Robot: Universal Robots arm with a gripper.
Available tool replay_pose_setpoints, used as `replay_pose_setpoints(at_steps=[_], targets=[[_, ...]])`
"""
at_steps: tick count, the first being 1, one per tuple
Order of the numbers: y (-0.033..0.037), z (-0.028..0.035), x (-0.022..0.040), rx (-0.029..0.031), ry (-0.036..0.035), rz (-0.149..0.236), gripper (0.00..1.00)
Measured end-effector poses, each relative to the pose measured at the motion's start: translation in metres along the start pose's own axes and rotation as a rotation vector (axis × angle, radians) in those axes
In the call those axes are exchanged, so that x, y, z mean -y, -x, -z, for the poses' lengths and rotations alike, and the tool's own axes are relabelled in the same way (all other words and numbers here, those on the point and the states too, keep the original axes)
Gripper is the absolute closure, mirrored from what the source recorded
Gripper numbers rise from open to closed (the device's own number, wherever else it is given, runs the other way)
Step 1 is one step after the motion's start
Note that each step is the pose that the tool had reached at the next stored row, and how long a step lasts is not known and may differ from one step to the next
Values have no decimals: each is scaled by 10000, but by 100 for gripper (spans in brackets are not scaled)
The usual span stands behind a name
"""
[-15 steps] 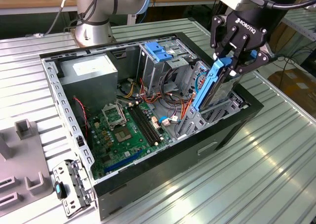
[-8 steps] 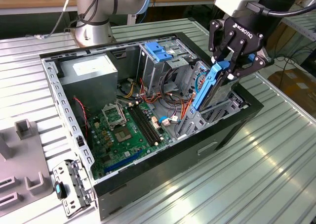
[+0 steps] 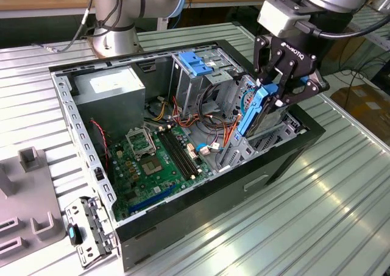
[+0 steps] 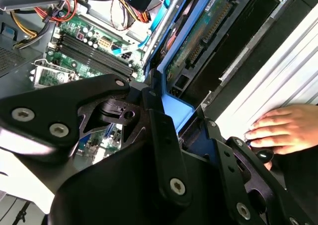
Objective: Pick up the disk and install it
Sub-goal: 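Insert the disk into the insertion slot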
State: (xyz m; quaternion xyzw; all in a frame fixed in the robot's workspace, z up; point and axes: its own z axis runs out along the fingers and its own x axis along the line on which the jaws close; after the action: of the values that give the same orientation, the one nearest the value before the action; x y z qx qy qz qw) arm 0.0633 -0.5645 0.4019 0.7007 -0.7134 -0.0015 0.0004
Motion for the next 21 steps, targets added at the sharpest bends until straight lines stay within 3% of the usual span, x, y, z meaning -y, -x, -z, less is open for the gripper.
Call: replay_pose_setpoints(at_steps=[3, 10, 17, 20, 21], targets=[[0, -100, 0, 1, 0, 0, 63], [0, -229, 1, 2, 3, 0, 63], [0, -242, 1, -26, 4, -1, 62], [0, -242, 1, -36, 4, 0, 50], [0, -242, 1, -39, 4, 0, 50]])
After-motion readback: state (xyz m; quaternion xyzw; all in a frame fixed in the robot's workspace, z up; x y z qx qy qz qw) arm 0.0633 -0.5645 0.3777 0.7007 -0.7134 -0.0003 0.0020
